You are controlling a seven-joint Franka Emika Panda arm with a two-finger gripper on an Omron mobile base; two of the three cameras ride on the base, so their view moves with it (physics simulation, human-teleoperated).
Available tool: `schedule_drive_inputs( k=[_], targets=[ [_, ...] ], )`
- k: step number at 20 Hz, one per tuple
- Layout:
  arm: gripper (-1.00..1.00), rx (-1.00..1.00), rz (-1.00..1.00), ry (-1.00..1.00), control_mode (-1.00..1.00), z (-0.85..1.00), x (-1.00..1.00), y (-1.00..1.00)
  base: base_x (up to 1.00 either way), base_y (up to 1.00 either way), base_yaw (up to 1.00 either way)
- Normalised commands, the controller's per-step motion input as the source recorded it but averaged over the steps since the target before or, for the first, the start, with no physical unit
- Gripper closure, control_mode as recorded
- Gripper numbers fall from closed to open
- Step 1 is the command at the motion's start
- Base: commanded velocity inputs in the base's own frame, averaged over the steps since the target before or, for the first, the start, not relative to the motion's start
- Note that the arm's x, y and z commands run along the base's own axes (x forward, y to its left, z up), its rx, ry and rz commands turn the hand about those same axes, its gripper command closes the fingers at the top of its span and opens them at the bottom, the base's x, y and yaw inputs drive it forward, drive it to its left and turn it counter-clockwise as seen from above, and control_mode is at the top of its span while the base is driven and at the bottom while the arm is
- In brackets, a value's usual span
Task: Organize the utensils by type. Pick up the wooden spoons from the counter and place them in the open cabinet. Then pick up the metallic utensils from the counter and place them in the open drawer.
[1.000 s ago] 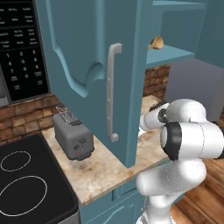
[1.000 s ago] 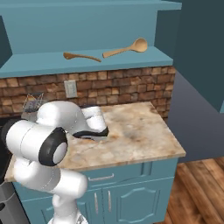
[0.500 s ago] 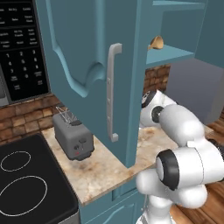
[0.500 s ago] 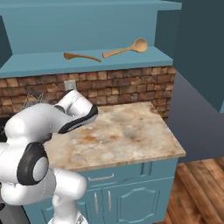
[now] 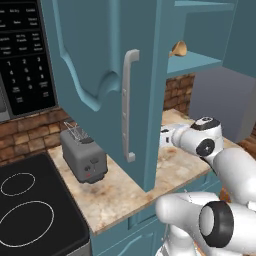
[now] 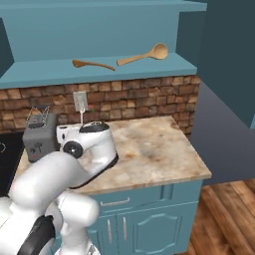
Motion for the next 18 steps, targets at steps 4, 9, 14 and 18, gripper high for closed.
schedule_drive_inputs(
  k=[4,9,14,18],
  targets=[
    [1.0,0.34,-0.35,-0.13,-1.0,0.42,0.0,-0.19,0.0,0.0,0.0],
    [1.0,0.54,-0.22,0.02,-1.0,0.74,-0.09,-0.19,0.0,0.0,0.0],
    [1.0,0.56,-0.06,0.09,-1.0,0.71,-0.36,-0.27,0.0,0.0,0.0],
    [1.0,0.63,0.0,0.13,-1.0,0.56,-0.51,-0.26,0.0,0.0,0.0]
  ],
)
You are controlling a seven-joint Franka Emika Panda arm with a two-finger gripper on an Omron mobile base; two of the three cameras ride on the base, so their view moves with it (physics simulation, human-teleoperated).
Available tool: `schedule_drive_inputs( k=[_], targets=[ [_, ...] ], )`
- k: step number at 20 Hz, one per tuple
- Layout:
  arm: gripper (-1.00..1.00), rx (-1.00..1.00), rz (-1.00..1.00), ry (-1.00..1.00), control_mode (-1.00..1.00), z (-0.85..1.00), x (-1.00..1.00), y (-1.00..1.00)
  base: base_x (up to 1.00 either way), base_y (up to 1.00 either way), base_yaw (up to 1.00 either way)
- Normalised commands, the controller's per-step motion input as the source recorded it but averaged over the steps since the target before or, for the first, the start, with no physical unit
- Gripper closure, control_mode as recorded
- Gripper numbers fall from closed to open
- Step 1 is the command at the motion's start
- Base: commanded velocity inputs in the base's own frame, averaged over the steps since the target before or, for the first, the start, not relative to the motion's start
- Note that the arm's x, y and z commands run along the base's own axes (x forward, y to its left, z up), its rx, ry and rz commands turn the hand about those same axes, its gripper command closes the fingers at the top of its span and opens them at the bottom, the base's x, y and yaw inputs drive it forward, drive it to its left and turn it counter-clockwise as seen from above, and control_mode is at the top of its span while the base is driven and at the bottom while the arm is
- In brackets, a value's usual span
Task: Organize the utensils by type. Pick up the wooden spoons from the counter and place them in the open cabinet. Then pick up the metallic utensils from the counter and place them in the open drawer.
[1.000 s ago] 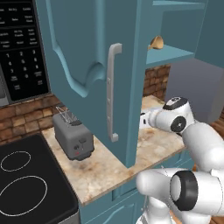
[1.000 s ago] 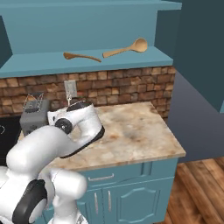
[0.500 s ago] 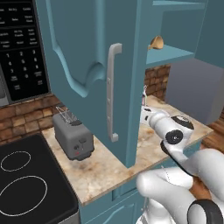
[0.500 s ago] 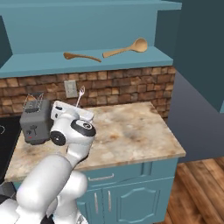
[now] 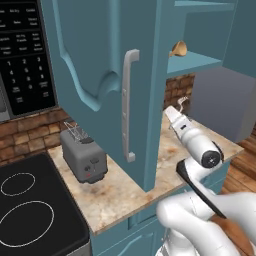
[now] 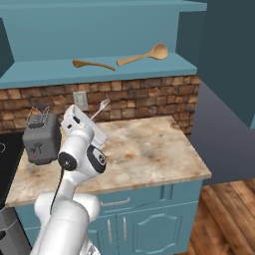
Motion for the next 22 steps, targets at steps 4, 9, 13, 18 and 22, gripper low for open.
schedule_drive_inputs(
  k=[4,9,13,18,22],
  targets=[
    [1.0,0.66,0.0,0.17,-1.0,0.56,-0.6,-0.12,0.0,0.0,0.0],
    [1.0,0.63,0.0,0.16,-1.0,0.4,-0.52,-0.01,0.0,0.0,0.0],
    [1.0,0.47,-0.03,0.1,-1.0,0.17,-0.5,0.13,0.0,0.0,0.0],
    [1.0,0.28,-0.08,0.02,-1.0,-0.14,-0.68,0.17,0.0,0.0,0.0],
    [1.0,0.05,-0.21,0.0,-1.0,-0.66,-0.89,0.03,0.0,0.0,0.0]
  ],
)
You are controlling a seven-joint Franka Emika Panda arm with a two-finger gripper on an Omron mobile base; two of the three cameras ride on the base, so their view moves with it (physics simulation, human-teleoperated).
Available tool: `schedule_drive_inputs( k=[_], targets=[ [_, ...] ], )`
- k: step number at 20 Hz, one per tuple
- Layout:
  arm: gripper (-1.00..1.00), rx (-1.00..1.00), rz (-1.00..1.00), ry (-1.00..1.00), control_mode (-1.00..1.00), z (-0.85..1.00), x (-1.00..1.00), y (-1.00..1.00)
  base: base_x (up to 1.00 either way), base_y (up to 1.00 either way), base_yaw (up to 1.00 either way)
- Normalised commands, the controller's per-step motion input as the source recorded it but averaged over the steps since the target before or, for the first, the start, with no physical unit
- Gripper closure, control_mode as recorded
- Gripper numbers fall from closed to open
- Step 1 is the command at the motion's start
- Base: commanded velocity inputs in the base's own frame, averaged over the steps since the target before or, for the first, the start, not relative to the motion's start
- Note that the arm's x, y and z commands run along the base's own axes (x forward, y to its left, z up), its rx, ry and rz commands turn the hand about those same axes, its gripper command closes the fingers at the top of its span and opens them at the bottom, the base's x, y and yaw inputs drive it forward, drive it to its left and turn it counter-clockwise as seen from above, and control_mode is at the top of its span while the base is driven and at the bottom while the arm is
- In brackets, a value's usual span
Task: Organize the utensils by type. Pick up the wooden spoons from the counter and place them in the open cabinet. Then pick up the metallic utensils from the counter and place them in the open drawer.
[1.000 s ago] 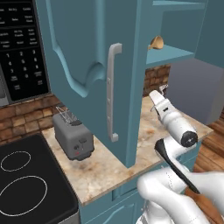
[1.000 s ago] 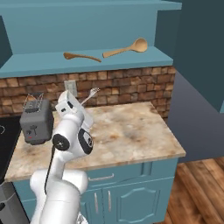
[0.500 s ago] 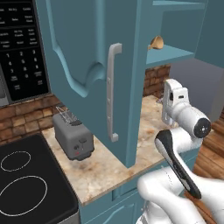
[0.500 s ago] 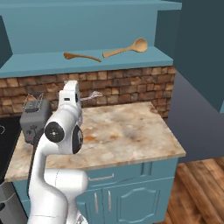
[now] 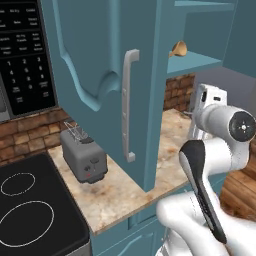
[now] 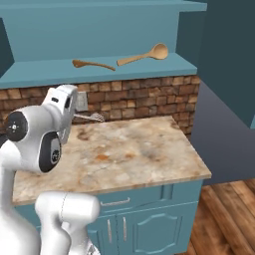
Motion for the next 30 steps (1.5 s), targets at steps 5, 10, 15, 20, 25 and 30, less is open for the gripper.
schedule_drive_inputs(
  k=[5,10,15,20,25,30],
  targets=[
    [1.0,0.0,-0.22,0.0,-1.0,-1.0,-0.46,0.0,0.0,0.0,0.0],
    [1.0,0.0,-0.2,-0.07,-1.0,-1.0,-0.37,-0.01,0.0,0.0,0.0],
    [1.0,-0.03,-0.14,-0.1,-1.0,-0.98,-0.21,-0.28,0.0,0.0,0.0],
    [1.0,-0.12,-0.04,0.0,-1.0,-0.74,0.0,-0.41,0.0,0.0,0.0],
    [1.0,-0.11,0.0,0.03,-1.0,-0.52,-0.11,-0.26,0.0,0.0,0.0],
    [1.0,-0.16,0.0,0.01,-1.0,-0.46,-0.36,-0.13,0.0,0.0,0.0]
  ],
)
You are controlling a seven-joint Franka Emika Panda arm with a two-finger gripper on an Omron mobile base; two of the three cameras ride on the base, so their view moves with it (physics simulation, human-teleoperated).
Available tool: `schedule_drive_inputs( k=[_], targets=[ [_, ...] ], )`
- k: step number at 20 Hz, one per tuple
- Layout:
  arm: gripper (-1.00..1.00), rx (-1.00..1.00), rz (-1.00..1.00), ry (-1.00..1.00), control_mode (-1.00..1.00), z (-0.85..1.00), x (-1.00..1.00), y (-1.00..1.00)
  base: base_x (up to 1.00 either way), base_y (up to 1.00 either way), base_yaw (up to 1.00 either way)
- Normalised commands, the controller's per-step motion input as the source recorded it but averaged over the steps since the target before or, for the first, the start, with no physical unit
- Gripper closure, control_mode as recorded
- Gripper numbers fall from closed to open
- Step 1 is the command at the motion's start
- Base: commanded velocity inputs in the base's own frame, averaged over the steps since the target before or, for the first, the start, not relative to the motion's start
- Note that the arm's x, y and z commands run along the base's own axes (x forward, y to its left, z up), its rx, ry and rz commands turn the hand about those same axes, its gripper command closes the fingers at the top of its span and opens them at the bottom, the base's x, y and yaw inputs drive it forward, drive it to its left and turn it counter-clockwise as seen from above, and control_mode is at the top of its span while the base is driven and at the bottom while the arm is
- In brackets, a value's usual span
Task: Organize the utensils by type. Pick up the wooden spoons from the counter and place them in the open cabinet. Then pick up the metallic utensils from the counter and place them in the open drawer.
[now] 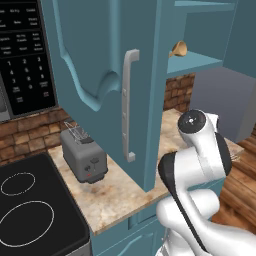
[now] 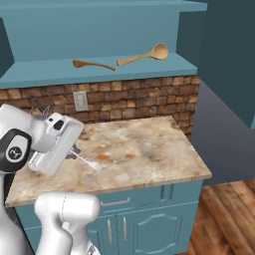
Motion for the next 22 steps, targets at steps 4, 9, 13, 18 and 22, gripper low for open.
schedule_drive_inputs(
  k=[4,9,13,18,22],
  targets=[
    [1.0,-0.12,0.0,0.06,-1.0,-0.38,-0.09,-0.12,0.0,0.0,0.0],
    [1.0,0.02,0.0,0.0,-1.0,-0.24,0.0,-0.2,0.0,0.0,0.0],
    [1.0,0.01,-0.01,-0.02,-1.0,-0.24,-0.01,-0.24,0.0,0.0,0.0],
    [1.0,0.01,-0.07,-0.11,-1.0,-0.12,-0.18,-0.23,0.0,0.0,0.0],
    [1.0,0.0,-0.06,-0.12,1.0,-0.07,-0.22,-0.18,-0.08,-0.07,-0.03]
  ],
)
